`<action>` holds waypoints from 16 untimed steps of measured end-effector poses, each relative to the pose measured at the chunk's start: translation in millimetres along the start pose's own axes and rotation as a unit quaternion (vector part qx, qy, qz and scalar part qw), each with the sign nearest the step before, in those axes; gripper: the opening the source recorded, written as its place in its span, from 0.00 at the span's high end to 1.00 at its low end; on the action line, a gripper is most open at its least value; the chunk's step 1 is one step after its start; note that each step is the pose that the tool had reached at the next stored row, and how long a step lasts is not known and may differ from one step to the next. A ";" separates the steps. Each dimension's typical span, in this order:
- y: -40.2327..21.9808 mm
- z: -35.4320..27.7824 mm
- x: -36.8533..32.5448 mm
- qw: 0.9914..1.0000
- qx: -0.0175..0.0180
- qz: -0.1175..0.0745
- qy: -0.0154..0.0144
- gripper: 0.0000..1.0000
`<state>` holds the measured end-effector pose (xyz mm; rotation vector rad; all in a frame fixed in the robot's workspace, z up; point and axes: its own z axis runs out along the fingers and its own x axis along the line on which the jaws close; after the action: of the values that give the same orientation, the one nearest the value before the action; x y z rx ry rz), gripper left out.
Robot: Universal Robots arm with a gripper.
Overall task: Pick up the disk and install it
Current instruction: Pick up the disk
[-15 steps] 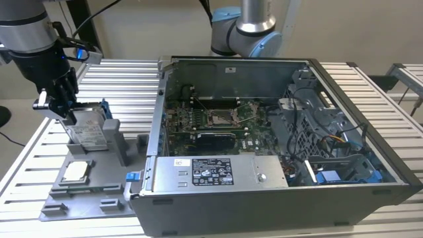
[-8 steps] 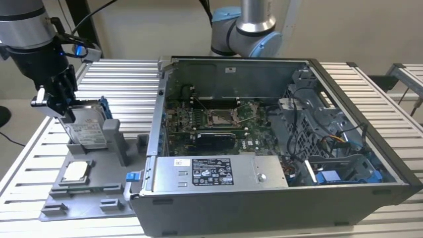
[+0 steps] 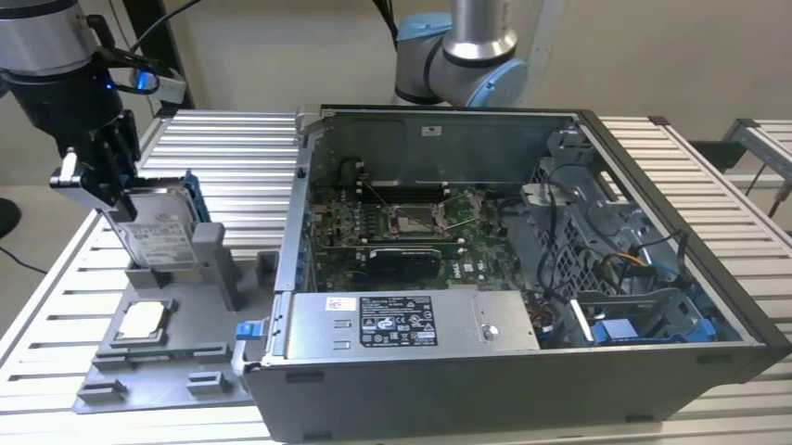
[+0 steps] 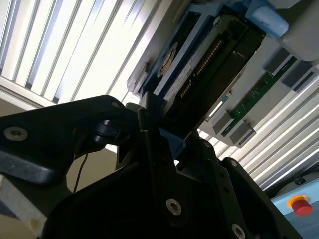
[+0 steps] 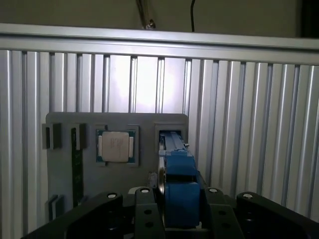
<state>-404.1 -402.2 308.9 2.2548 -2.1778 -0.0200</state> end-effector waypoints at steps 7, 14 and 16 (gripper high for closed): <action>0.2 -16.3 -0.1 1.000 0.000 0.000 0.000 1.00; 0.5 -33.0 -0.2 1.000 0.000 0.000 0.000 1.00; 0.5 -37.1 -0.2 1.000 0.000 0.000 0.000 1.00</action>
<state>-404.1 -402.2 346.0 2.2547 -2.1778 -0.0201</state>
